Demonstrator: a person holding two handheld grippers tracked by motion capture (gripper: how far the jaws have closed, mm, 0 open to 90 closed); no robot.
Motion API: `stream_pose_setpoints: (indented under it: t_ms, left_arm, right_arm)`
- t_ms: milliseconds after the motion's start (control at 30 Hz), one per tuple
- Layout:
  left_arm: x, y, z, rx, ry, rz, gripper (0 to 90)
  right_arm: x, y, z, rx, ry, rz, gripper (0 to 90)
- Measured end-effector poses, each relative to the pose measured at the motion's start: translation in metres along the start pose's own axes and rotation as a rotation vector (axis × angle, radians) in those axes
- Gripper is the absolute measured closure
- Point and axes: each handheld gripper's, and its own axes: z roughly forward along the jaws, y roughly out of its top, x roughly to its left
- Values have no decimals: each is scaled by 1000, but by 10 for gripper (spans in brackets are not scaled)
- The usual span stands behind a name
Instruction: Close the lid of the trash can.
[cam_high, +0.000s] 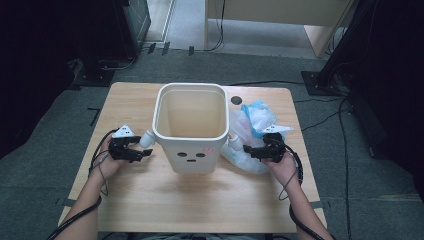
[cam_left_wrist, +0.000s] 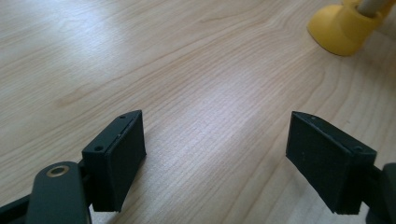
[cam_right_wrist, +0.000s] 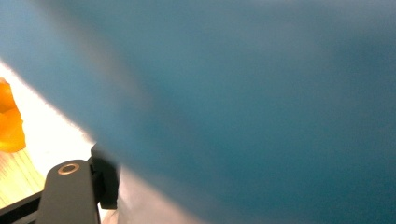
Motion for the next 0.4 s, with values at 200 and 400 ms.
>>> stream_pose_setpoints:
  t_ms: [200,400]
  left_arm:
    - [-6,1,2,15,79,20,191]
    - [-7,1,3,19,90,32,183]
  right_arm:
    - [0,0,0,3,-2,-2,251]
    - [0,0,0,4,2,1,249]
